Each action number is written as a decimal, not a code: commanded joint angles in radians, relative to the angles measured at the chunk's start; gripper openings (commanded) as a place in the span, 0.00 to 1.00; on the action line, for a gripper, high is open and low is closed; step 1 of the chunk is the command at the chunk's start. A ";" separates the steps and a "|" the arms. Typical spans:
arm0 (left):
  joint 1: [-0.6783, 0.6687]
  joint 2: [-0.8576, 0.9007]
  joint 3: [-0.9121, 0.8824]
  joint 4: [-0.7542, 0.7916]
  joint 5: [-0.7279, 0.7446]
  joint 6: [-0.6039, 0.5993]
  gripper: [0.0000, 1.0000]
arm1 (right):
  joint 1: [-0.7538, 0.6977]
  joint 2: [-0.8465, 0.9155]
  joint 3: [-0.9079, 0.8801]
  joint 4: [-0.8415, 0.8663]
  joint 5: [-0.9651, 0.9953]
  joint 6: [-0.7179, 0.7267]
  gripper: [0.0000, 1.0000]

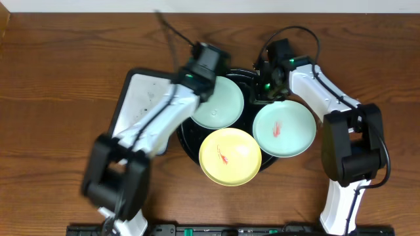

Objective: Clean dirty plates on tray and stack at the side
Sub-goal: 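Move the sponge back to the soapy tray with the left gripper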

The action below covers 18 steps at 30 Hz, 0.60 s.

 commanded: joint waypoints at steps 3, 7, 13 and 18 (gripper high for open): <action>0.155 -0.193 0.022 -0.094 0.286 -0.092 0.08 | 0.017 -0.004 0.001 0.003 -0.166 -0.135 0.22; 0.260 -0.278 0.022 -0.227 0.296 -0.092 0.07 | 0.040 -0.004 0.001 0.004 -0.021 -0.071 0.40; 0.386 -0.302 0.015 -0.408 0.316 -0.091 0.08 | 0.075 -0.003 -0.006 0.013 0.201 0.006 0.47; 0.435 -0.299 -0.034 -0.405 0.395 -0.090 0.07 | 0.104 -0.003 -0.028 0.082 0.208 0.054 0.34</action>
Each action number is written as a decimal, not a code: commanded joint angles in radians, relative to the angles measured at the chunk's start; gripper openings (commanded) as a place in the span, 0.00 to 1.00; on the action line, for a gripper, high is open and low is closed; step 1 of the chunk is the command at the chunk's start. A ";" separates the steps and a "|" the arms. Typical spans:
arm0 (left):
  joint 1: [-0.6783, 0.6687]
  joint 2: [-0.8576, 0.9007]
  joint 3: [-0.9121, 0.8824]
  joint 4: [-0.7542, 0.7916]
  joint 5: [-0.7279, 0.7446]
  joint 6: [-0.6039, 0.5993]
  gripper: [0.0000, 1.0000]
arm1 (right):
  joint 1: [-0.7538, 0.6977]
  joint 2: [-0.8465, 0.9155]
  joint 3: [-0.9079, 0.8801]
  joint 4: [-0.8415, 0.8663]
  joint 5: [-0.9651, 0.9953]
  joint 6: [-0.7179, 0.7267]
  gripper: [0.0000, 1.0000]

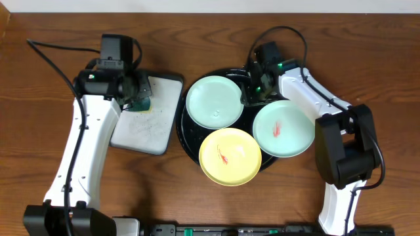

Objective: Clean dirty plates on tray and stack at the side
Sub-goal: 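Move the sponge back to the soapy tray with the left gripper, then lift the cleaned pale green plate with the right gripper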

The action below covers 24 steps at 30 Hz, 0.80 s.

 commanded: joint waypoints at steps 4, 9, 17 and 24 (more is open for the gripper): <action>0.030 0.016 -0.064 0.010 0.086 0.019 0.07 | 0.045 0.002 -0.043 0.080 0.056 0.094 0.30; 0.030 0.058 -0.129 0.041 0.085 0.042 0.08 | 0.054 0.034 -0.048 0.097 0.060 0.108 0.20; 0.039 0.128 -0.206 0.073 0.085 0.045 0.08 | 0.029 -0.039 -0.013 0.058 0.126 0.105 0.01; 0.067 0.132 -0.206 0.097 0.085 0.045 0.07 | 0.047 -0.229 0.007 0.022 0.319 0.027 0.01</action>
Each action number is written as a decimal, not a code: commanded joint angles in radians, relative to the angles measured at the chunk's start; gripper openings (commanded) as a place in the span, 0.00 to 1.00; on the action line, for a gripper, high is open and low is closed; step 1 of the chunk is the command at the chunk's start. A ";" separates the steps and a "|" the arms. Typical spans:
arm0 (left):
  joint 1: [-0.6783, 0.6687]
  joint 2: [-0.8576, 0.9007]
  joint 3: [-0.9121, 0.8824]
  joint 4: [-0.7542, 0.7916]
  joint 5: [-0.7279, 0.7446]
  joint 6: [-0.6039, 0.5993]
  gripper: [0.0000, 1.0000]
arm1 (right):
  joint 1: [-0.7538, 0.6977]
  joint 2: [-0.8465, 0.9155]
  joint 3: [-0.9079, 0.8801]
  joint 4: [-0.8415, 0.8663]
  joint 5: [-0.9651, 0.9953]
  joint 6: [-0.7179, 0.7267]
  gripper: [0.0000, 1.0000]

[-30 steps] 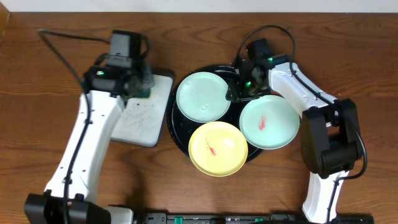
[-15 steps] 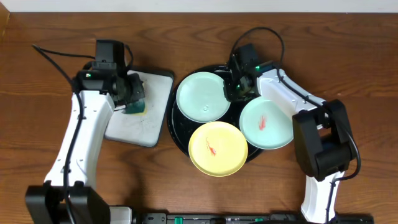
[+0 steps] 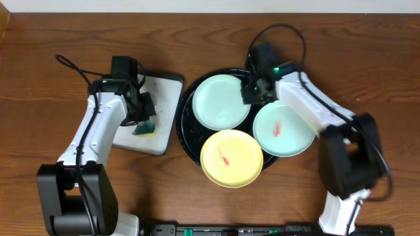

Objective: Clean dirty plates on tray and stack at the side
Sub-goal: 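Lift the cleaned pale green plate with the right gripper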

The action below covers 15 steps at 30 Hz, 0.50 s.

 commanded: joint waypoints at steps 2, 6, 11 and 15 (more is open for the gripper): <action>0.017 -0.001 0.002 0.007 0.006 0.013 0.07 | 0.019 -0.153 0.041 -0.011 0.200 -0.060 0.01; 0.019 -0.001 0.002 0.006 0.006 0.017 0.07 | 0.053 -0.207 0.041 -0.021 0.332 -0.065 0.01; 0.019 -0.001 0.002 0.006 0.006 0.017 0.08 | 0.111 -0.249 0.041 0.002 0.447 -0.129 0.01; 0.019 -0.001 0.002 0.006 0.006 0.017 0.07 | 0.168 -0.259 0.041 0.005 0.589 -0.178 0.01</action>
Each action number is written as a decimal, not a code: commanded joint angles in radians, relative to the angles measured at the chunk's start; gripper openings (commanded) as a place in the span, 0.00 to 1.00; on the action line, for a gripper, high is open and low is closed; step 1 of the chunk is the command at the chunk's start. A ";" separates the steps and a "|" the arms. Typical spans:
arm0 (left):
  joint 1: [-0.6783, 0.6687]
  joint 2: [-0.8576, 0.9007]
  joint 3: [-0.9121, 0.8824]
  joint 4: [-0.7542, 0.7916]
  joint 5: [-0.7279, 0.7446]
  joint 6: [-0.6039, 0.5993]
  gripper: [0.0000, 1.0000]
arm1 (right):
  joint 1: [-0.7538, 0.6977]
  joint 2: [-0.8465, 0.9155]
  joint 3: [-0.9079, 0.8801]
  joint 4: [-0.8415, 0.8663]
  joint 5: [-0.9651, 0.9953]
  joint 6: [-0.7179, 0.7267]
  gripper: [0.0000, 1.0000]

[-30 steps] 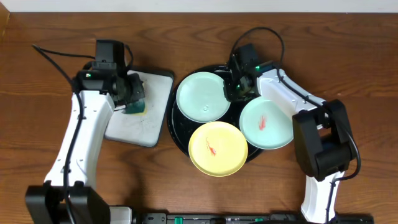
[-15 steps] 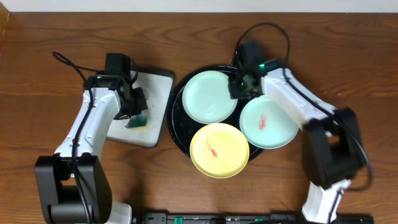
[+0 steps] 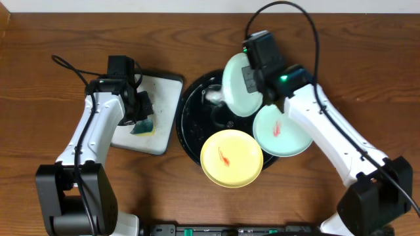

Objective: Clean dirty plates on tray and stack at the side
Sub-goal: 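Lift the cleaned pale green plate with the right gripper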

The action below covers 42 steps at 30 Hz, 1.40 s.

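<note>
My right gripper [image 3: 251, 85] is shut on the rim of a clean mint plate [image 3: 233, 88], which hangs lifted and tilted over the back of the black tray [image 3: 191, 124]. A yellow plate [image 3: 231, 157] with a red smear lies at the tray's front. A second mint plate [image 3: 283, 129], also smeared red, lies on the tray's right side. Over on the left, my left gripper [image 3: 142, 117] rests on the white mat [image 3: 164, 98] with the teal sponge [image 3: 145, 127] at its fingertips, apparently still held.
The white mat lies left of the tray with faint specks on it. Cables loop over the table behind both arms. Brown wooden tabletop surrounds the tray and mat.
The clean mint plate lay flat on the tray's back left with my right gripper at its rim; now it is raised and tilted on edge in that gripper. The left arm has not moved.
My left gripper was over the back mint plate while the right waited at its rim. Then the left arm was over the white mat with the sponge, and later low on the mat. The right gripper stayed at the plate's edge and now holds it lifted.
</note>
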 commanded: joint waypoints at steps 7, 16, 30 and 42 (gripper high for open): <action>0.005 -0.001 0.002 -0.003 0.006 0.016 0.08 | 0.074 -0.030 0.009 0.002 0.175 -0.064 0.01; 0.005 -0.001 0.002 -0.003 0.006 0.016 0.08 | -0.062 0.006 0.007 -0.027 -0.038 0.076 0.10; 0.005 -0.001 0.002 -0.002 0.006 0.016 0.08 | -0.444 0.165 0.006 -0.344 -0.684 0.283 0.41; 0.005 -0.001 0.002 -0.003 0.006 0.016 0.08 | -0.402 0.267 -0.013 -0.343 -0.596 0.426 0.50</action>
